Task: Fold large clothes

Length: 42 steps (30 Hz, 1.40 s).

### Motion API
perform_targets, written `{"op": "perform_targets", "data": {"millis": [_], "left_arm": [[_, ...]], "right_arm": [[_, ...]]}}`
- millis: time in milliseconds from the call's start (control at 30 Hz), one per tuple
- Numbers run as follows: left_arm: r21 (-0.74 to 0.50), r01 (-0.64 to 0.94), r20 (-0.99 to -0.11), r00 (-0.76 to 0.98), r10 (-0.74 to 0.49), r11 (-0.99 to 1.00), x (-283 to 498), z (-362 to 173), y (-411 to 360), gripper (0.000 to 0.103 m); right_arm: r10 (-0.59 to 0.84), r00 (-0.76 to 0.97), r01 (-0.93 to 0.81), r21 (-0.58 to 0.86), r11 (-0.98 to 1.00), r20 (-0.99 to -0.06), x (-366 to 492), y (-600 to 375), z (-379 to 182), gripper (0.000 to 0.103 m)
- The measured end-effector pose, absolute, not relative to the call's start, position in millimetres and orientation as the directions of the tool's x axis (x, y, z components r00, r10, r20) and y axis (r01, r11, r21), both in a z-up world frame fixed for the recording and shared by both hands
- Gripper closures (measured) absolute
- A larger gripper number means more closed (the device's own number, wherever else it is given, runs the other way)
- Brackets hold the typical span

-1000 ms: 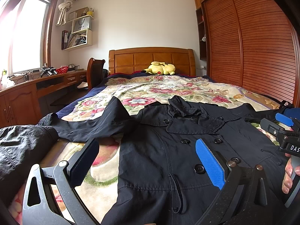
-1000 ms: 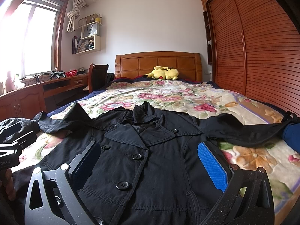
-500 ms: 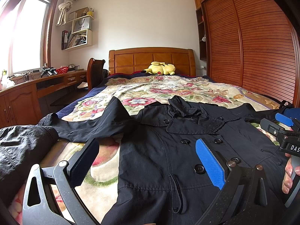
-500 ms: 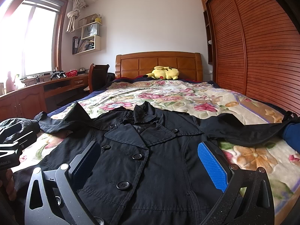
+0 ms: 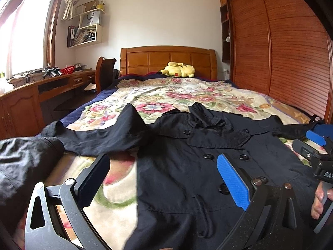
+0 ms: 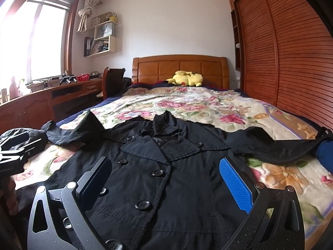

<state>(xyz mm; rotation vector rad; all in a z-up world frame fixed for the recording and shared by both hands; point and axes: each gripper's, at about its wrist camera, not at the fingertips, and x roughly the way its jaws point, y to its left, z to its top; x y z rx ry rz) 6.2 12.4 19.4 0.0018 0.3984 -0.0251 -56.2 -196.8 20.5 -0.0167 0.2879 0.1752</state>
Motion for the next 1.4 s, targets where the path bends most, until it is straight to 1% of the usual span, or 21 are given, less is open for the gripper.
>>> {"op": "perform_targets", "data": {"millis": [167, 267, 467, 600, 800, 900, 1033, 1400], "left_arm": [[-0.024, 0.02, -0.442, 0.896, -0.028, 1.0, 24, 24, 37, 0.0], [-0.016, 0.009, -0.466, 0.884, -0.015, 1.0, 34, 24, 51, 0.0], [-0.052, -0.008, -0.512, 0.859, -0.02, 0.999, 51, 23, 84, 0.0], [-0.041, -0.021, -0.548, 0.836, -0.005, 0.999, 66, 18, 104, 0.0], [-0.028, -0.049, -0.58, 0.814, 0.023, 0.998, 88, 9, 134, 0.0], [-0.003, -0.078, -0.604, 0.794, 0.06, 0.997, 105, 2, 148, 0.0], [-0.005, -0.093, -0.641, 0.765, 0.069, 0.996, 129, -6, 165, 0.0], [-0.097, -0.157, -0.755, 0.655, 0.031, 0.983, 179, -37, 198, 0.003]], "right_arm": [[0.213, 0.921, -0.223, 0.009, 0.975, -0.325, -50, -185, 29, 0.0], [0.251, 0.903, -0.263, 0.013, 0.965, -0.347, -45, -173, 35, 0.0], [0.307, 0.879, -0.316, 0.036, 0.948, -0.364, -32, -160, 52, 0.0], [0.341, 0.862, -0.351, 0.044, 0.935, -0.375, -27, -151, 58, 0.0], [0.36, 0.846, -0.386, 0.015, 0.922, -0.392, -24, -142, 63, 0.0], [0.369, 0.839, -0.391, 0.028, 0.92, -0.4, -16, -135, 64, 0.0], [0.368, 0.838, -0.399, 0.008, 0.917, -0.402, -8, -126, 59, 0.0], [0.378, 0.809, -0.423, 0.0, 0.906, -0.451, 14, -120, 42, 0.0]]}}
